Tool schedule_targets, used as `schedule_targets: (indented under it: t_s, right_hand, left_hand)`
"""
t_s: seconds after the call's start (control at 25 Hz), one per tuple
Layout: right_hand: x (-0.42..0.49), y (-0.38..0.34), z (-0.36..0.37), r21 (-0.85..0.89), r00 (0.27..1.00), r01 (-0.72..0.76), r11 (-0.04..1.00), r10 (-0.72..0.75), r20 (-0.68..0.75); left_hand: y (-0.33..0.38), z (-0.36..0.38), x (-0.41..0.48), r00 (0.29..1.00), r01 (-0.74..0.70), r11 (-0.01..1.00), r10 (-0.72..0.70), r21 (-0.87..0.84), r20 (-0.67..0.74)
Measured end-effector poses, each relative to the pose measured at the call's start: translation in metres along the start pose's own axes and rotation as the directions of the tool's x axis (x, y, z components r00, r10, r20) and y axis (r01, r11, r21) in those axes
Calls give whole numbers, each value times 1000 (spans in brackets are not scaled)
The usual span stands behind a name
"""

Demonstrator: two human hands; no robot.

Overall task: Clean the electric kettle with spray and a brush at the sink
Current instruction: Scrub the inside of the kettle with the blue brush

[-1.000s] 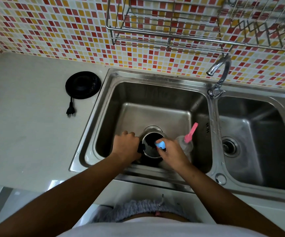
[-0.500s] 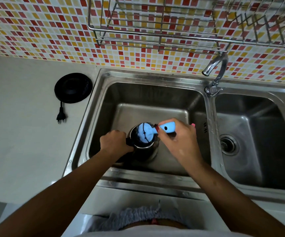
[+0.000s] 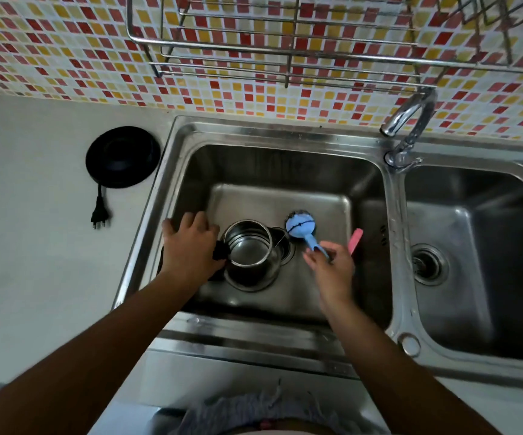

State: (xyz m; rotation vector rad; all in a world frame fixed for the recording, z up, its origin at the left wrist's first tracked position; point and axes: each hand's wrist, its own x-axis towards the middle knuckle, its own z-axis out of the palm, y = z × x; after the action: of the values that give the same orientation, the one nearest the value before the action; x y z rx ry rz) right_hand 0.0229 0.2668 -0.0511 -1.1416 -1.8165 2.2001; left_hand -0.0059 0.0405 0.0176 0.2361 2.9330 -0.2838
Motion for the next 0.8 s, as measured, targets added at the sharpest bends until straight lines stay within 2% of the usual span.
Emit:
schedule_targets:
  t_s: [0.04,0.12,0.16,0.2,0.24,0.28,0.32,0.36,0.4,0.44,0.6,0.68,0.76,0.8]
  right_hand:
    - [9,21,4,-65,1000,-6,998,5,-24]
    - [21,55,8,-280,1000,27,960,-28,0]
    - [25,67,8,-401,998,48,915,-29,53]
    - [27,75,9,-502,995,56,863,-7,99]
    - [28,80,9,-579,991,49,814,34,132]
    - [28,82,8,-641,985,33,767,83,150]
    - [28,81,6,-682,977,19,731,132,168]
    - [30,81,2,-707,965,-1,708,187,186]
    - [30,80,-3,-709,949,-28,705,242,203]
    - [30,78,-7,-701,934,-62,711,290,211]
    - [23,59,-21,-680,881,-188,709,428,202]
    - [10,34,-22,-669,832,-243,702,506,229]
    - [3,3,-24,-628,807,-215,748,499,318]
    - [1,-17,-26,-566,821,-174,806,436,369]
  left_hand:
    - [5,1,-8,994,-45,998,41,-39,-99]
    - [21,5,-32,949,-193,940,106,-281,-296]
    - [32,4,-45,950,-220,849,75,-480,-303]
    - [44,1,-57,979,-134,678,-22,-722,-203]
    - [55,-5,-66,989,82,381,-145,-921,28]
    - [64,-7,-69,915,368,-27,-169,-930,367]
    - [71,-8,-65,760,577,-388,-68,-719,647]
    - [73,-3,-57,606,666,-581,57,-468,793]
    - [71,4,-48,518,676,-666,126,-315,846]
    - [67,11,-39,496,651,-713,140,-260,857]
    - [65,34,-11,559,609,-709,64,-357,827]
    - [64,39,-3,537,607,-715,47,-347,843]
    - [63,39,2,553,608,-714,67,-347,831]
    - [62,43,4,555,608,-716,75,-342,828]
